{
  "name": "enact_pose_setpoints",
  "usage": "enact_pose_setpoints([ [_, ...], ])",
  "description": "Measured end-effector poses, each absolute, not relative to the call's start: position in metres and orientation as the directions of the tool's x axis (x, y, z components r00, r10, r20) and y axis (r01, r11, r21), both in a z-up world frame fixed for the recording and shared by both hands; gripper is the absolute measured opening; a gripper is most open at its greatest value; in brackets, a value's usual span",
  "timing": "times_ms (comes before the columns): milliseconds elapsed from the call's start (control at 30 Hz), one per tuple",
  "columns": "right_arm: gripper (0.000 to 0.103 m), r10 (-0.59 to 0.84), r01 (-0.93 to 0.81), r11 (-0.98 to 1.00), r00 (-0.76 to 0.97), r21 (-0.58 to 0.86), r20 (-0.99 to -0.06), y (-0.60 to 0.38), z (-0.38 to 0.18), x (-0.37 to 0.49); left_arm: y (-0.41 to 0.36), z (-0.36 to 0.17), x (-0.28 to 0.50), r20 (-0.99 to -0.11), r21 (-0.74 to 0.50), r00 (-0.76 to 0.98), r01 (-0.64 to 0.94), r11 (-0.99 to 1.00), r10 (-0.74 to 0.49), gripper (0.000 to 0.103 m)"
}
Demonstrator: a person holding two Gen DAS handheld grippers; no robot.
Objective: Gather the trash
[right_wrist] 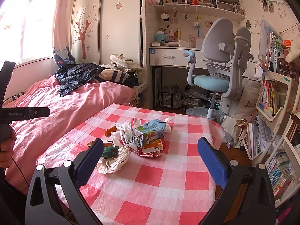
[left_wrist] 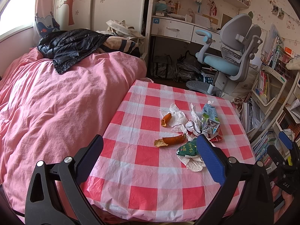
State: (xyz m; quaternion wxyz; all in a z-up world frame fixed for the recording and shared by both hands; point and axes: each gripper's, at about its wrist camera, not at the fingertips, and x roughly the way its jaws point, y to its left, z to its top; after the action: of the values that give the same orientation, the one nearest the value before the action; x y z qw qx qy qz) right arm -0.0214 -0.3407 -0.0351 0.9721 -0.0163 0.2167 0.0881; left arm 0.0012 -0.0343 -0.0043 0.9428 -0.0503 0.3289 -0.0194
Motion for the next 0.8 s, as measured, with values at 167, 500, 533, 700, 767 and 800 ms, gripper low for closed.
enact_pose_setpoints([
  [167, 0.097, 0.165, -0.179, 0.984, 0.890, 0.007, -0.424, -0.3409, -0.0353, -0.0215, -0.0344, -0.0047, 0.0012, -0.618, -0.108, 0.783, 0.003, 0.994, -0.070, 0.096],
  [500, 0.097, 0.166, -0.179, 0.984, 0.890, 0.008, -0.424, -0.3411, -0.0359, -0.0216, -0.0345, -0.0043, 0.0014, -0.618, -0.107, 0.783, 0.003, 0.994, -0.069, 0.096],
  [533, 0.097, 0.167, -0.180, 0.984, 0.890, 0.007, -0.424, -0.3401, -0.0355, -0.0214, -0.0344, -0.0041, 0.0015, -0.618, -0.107, 0.783, 0.003, 0.994, -0.069, 0.096],
  [700, 0.097, 0.168, -0.183, 0.983, 0.890, 0.006, -0.424, -0.3373, -0.0343, -0.0207, -0.0345, -0.0041, 0.0015, -0.619, -0.107, 0.783, 0.003, 0.994, -0.069, 0.096],
  [767, 0.097, 0.169, -0.183, 0.983, 0.889, 0.007, -0.425, -0.3366, -0.0343, -0.0201, -0.0345, -0.0040, 0.0016, -0.619, -0.107, 0.782, 0.003, 0.994, -0.069, 0.096],
  [800, 0.097, 0.168, -0.183, 0.983, 0.890, 0.006, -0.425, -0.3373, -0.0345, -0.0207, -0.0343, -0.0034, 0.0019, -0.620, -0.107, 0.782, 0.003, 0.994, -0.069, 0.096],
])
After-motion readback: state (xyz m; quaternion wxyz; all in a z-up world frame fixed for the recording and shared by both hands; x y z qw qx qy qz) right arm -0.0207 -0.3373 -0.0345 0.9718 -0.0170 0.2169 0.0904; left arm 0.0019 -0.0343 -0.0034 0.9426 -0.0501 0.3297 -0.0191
